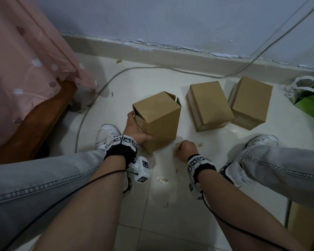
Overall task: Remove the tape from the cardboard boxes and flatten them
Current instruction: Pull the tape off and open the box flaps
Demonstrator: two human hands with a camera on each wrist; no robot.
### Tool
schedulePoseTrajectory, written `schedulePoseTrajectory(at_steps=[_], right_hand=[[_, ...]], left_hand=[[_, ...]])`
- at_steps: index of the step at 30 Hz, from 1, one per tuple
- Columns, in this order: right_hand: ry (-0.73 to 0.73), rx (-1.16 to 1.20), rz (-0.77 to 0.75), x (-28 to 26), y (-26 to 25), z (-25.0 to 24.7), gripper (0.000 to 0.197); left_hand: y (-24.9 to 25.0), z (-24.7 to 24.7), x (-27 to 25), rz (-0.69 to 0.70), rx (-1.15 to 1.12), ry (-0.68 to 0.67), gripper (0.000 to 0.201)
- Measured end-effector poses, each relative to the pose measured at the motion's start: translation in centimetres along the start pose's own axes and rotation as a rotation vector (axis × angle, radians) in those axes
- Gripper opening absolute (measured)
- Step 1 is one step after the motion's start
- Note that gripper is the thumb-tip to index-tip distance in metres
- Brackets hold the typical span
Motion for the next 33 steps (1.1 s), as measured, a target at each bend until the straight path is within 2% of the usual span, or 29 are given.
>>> schedulePoseTrajectory(at_steps=[4,9,11,14,16,18,21,25,28,30,33], right_hand=[[-0.026,0.030,0.032,0.1,0.4,-0.2,0.019],[0.068,0.214,0.158,0.4,3.7,-0.7,0.009],[0.158,0.241,0.202,0.1,4.6,-1.0,0.017],[0.302,0.305,0.293,0.2,5.5,-1.7,0.040],[0.239,0.298,0.267,0.6,5.7,-1.8,0.052],[0.176,0.279,0.187,1.1,5.7,-1.9,0.042],[0.196,0.354,0.089,0.8,4.5,-1.7,0.025],[0.203,0.449,0.094,0.4,2.6,-0.9,0.019],[0.224,0.283,0.046,0.7,1.6,-1.1,0.014],[0.180,0.147,-0.017,0.8,1.3,-1.1,0.020],[0.124,0.093,-0.066,0.9,1.1,-0.5,0.028]], left_hand=[[0.1,0.1,0.0,-0.009,-0.004,-0.007,0.123],[0.1,0.1,-0.1,-0.026,-0.004,-0.013,0.126],[0.1,0.1,-0.1,-0.028,-0.007,-0.016,0.126],[0.4,0.2,-0.3,-0.026,-0.015,-0.013,0.128],[0.5,0.2,-0.3,-0.025,-0.012,-0.011,0.128],[0.5,0.2,-0.2,-0.026,-0.009,-0.013,0.127],[0.6,0.2,-0.2,-0.026,-0.014,-0.007,0.126],[0.5,0.2,-0.1,-0.013,-0.010,0.005,0.122],[0.4,0.2,-0.1,-0.011,-0.006,0.000,0.123],[0.4,0.2,0.0,-0.015,-0.004,0.002,0.121],[0.4,0.1,0.1,-0.024,0.000,-0.004,0.122]])
Point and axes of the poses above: each hand's wrist, its own x-axis towards the middle knuckle, its own z-axis out of the palm, y = z × x, the point moved 3 cm from there along x, towards the middle knuckle, and after that the axes turned 13 degrees about -x, right-handed, at the moved point
